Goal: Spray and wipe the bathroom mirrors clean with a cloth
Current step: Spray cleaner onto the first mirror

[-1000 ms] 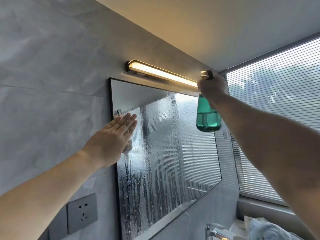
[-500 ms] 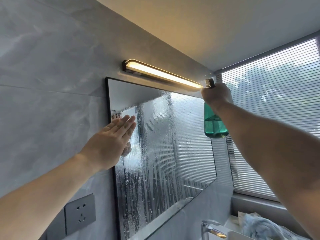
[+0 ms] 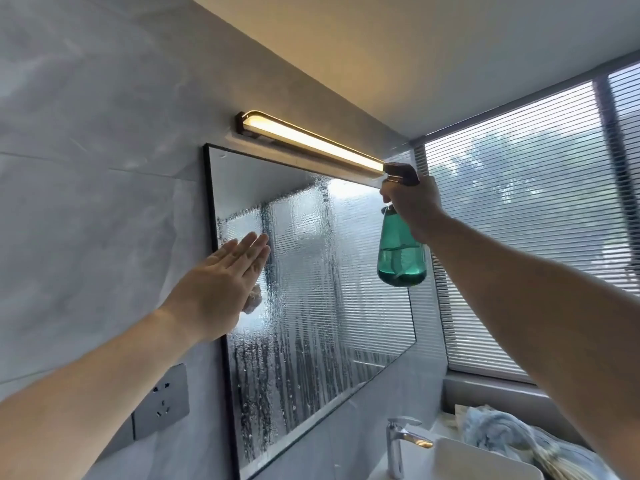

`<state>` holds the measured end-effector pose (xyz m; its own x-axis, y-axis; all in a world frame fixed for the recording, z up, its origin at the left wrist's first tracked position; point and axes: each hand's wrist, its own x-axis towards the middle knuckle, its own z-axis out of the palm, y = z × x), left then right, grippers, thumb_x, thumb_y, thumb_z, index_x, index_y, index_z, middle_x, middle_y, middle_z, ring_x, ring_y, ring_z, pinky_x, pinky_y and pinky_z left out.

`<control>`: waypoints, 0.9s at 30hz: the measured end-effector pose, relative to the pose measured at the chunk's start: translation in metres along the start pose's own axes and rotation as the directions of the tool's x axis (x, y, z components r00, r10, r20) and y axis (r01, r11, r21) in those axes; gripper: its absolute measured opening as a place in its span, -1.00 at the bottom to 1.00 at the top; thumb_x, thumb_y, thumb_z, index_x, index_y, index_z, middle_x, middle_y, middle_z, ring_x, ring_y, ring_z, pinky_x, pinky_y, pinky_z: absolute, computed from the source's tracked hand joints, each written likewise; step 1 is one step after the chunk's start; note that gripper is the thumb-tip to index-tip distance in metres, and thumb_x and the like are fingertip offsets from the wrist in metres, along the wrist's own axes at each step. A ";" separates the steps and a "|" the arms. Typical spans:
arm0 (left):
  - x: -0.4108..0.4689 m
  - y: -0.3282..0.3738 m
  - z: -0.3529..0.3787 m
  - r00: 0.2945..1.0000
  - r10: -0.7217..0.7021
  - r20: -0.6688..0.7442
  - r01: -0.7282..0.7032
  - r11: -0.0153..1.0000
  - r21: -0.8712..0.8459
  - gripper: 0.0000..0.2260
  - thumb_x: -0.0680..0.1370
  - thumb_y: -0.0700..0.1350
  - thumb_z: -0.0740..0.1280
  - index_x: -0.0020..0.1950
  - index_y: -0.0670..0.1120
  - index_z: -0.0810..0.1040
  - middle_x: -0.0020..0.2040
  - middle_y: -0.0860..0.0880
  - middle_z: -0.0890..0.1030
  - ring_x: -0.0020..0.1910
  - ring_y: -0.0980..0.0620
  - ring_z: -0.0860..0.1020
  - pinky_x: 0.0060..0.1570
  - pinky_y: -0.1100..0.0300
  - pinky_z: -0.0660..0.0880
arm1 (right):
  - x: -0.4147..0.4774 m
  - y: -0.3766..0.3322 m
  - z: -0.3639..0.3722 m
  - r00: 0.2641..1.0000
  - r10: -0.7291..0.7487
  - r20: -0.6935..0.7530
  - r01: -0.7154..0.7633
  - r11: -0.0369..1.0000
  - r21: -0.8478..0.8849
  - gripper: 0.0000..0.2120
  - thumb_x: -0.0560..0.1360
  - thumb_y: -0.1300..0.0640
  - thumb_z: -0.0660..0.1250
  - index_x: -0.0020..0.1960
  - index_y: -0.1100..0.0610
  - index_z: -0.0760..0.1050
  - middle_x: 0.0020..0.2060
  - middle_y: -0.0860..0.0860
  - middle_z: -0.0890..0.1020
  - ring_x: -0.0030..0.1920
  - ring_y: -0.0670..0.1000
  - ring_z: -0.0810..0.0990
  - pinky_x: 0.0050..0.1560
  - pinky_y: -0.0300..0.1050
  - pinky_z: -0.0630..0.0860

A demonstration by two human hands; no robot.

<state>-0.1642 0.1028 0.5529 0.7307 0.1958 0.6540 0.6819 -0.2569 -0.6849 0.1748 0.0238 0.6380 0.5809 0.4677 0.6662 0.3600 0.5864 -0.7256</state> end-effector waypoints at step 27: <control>-0.016 0.006 -0.008 0.997 -0.033 0.064 0.034 0.999 -0.023 -0.41 0.61 -0.09 0.08 0.63 -0.25 0.11 0.65 -0.19 0.06 0.64 -0.12 0.05 0.57 0.08 -0.17 | -0.081 -0.015 -0.017 0.984 -0.015 0.178 -0.027 0.973 0.228 -0.89 0.45 0.36 0.41 -0.10 0.20 0.66 -0.16 0.16 0.68 -0.23 0.11 0.64 -0.21 -0.08 0.64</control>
<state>-0.1718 0.0903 0.5414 0.7085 0.2642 0.6544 0.7057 -0.2715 -0.6544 0.1344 -0.0342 0.5923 0.4364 0.5694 0.6967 0.1684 0.7089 -0.6849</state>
